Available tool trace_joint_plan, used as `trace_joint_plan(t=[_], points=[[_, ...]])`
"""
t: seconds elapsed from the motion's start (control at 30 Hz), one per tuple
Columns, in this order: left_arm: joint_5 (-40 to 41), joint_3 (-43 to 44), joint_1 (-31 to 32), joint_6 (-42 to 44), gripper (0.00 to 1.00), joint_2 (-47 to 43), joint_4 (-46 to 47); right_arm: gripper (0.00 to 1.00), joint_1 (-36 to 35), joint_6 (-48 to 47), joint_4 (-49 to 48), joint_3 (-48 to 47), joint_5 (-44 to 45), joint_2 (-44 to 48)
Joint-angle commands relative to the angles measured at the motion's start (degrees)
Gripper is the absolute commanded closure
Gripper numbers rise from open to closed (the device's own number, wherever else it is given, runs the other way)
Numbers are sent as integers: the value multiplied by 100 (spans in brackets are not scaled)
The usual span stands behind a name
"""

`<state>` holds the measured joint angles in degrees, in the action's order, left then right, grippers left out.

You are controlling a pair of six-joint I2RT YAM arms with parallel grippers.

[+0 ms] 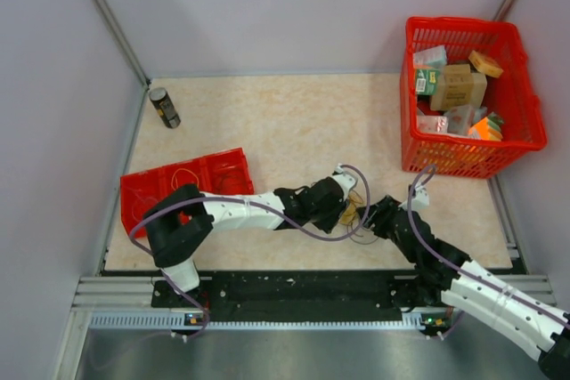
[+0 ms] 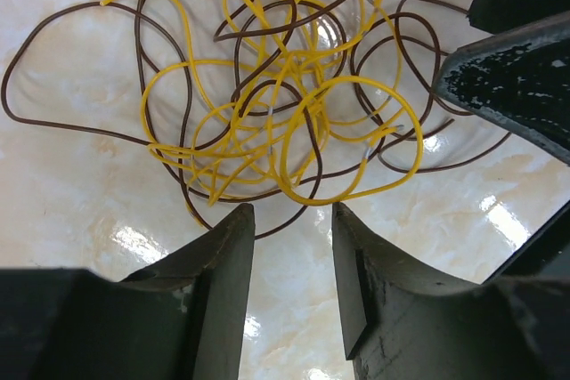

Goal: Untangle the cables

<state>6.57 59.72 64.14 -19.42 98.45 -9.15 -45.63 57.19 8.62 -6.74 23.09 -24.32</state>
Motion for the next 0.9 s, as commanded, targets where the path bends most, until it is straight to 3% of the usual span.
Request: trace_joint_plan(t=[0.0, 0.17, 0.43, 0.57, 0.67, 0.77, 0.83, 0.87], points=[[99, 233, 11, 122, 55, 112, 27, 45, -25, -6, -106, -73, 134, -91], [20, 303, 28, 149, 55, 288, -26, 45, -25, -76, -203, -90, 73, -205], [-471, 101, 64, 202, 43, 245, 202, 45, -16, -155, -361, -117, -33, -381], [-429, 83, 81, 228, 43, 314, 308, 45, -17, -182, -405, -117, -59, -390], [-323, 206, 72, 272, 51, 402, 160, 45, -25, -199, -423, -108, -85, -398], [-279, 285, 81, 316, 67, 411, 63, 45, -25, -226, -458, -117, -94, -425], [-270, 320, 81, 351, 97, 350, -43, 45, -17, -234, -493, -134, -112, -504], [-270, 355, 81, 342, 100, 306, -139, 45, -25, -243, -502, -143, -129, -539]])
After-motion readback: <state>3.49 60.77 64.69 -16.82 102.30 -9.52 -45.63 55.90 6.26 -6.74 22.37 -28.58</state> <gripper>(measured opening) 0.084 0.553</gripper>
